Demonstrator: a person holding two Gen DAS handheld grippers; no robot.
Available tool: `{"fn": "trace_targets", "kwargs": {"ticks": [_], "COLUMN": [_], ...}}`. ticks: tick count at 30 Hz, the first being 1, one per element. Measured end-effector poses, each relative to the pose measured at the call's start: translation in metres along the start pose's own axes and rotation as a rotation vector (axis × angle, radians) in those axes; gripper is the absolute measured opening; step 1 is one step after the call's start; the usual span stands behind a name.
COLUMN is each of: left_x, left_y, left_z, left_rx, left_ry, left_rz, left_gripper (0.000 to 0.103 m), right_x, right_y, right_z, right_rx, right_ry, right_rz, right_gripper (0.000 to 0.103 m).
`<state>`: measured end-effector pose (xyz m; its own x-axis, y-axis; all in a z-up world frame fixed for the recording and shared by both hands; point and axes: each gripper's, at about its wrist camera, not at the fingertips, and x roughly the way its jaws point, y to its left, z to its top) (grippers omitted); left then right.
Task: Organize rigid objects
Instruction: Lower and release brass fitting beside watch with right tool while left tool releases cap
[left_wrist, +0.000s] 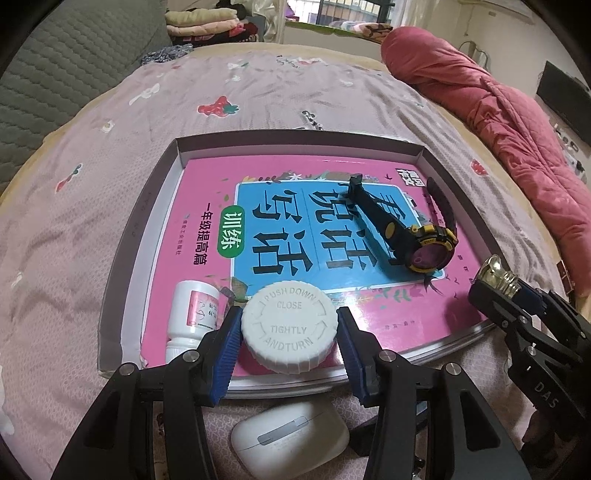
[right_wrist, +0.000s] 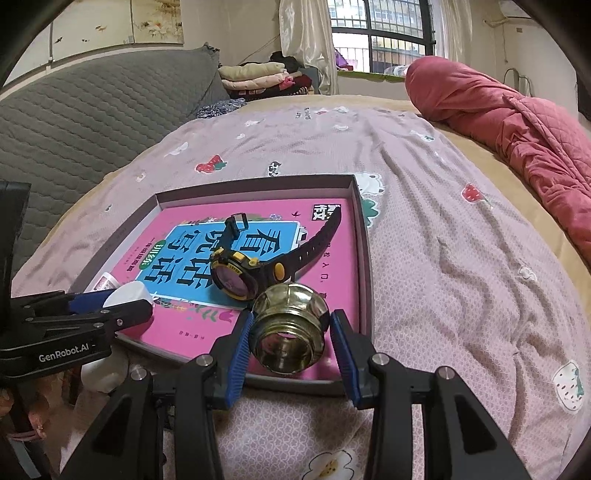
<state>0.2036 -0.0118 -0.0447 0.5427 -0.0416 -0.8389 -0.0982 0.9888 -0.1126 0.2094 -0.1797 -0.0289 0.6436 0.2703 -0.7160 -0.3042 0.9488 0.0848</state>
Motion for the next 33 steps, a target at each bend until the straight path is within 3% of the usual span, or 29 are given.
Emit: {"fn": "trace_targets", "kwargs": {"ticks": [33], "left_x": [-0.0036], "left_y": [0.0002], "left_z": [-0.0005], "left_rx": [-0.005], "left_ry": [0.008], "left_rz": [0.02], "left_gripper": [0.052], "right_x": [-0.0032], "right_y": [-0.0008], "right_z": [-0.0015], "right_rx": [-0.009], "right_ry": [0.005], "right_rz": [0.015], "right_gripper": [0.045]}}
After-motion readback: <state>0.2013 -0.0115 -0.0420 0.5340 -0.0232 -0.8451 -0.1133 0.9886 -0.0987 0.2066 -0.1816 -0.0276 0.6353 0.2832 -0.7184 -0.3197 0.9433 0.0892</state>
